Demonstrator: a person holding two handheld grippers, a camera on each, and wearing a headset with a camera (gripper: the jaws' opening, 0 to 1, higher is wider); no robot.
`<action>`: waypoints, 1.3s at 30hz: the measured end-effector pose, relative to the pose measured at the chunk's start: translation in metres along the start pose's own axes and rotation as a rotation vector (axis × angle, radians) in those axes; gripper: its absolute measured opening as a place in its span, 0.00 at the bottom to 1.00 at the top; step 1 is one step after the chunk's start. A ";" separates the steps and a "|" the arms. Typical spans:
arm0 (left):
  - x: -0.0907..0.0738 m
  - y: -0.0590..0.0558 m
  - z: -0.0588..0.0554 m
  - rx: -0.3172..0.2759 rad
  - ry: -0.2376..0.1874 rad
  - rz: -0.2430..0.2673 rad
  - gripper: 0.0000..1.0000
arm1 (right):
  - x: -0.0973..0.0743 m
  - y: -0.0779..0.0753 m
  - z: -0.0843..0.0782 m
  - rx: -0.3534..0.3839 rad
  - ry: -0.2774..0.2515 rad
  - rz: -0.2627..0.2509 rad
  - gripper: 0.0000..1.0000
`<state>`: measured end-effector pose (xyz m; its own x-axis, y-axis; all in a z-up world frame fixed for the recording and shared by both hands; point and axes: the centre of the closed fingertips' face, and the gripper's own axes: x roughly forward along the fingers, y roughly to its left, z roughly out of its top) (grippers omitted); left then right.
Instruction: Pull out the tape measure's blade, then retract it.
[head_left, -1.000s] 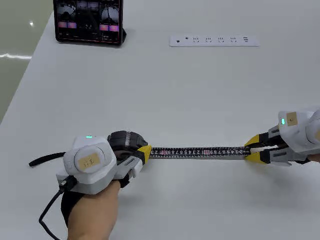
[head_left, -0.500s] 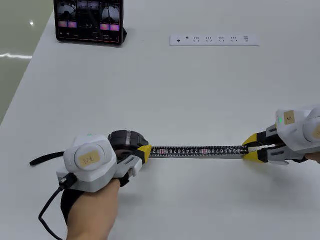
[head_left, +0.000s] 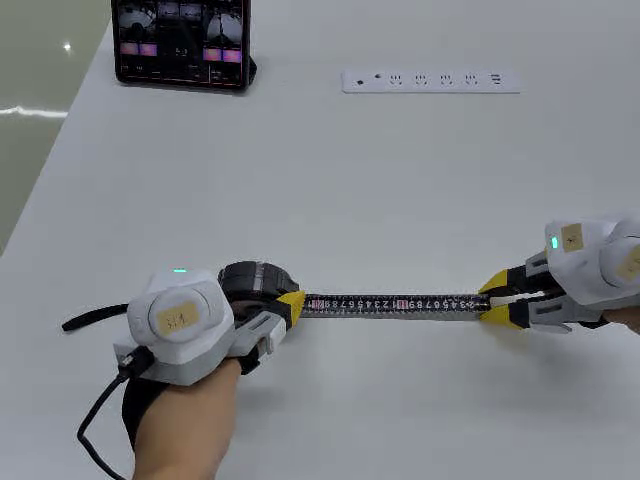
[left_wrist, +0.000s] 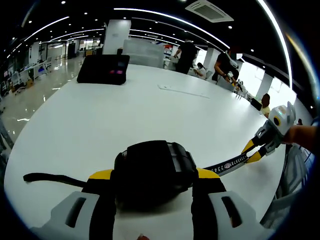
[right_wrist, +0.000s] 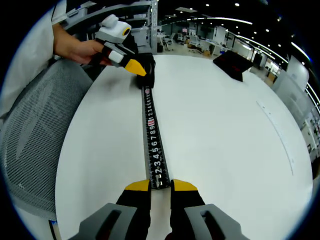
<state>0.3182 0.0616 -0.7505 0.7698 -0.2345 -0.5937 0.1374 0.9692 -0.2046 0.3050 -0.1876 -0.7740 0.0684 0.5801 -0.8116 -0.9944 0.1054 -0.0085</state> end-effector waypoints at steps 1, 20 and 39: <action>0.000 0.000 0.000 -0.001 -0.001 -0.001 0.56 | 0.001 0.000 0.001 -0.002 -0.001 0.001 0.10; -0.001 0.001 -0.001 -0.018 -0.006 -0.015 0.57 | 0.020 0.003 0.029 -0.006 -0.046 0.027 0.10; -0.001 0.002 0.000 -0.036 -0.013 -0.029 0.57 | 0.037 0.006 0.054 -0.001 -0.094 0.050 0.11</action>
<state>0.3176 0.0634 -0.7502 0.7740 -0.2608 -0.5770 0.1369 0.9586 -0.2497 0.3057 -0.1214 -0.7726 0.0262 0.6578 -0.7527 -0.9968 0.0737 0.0298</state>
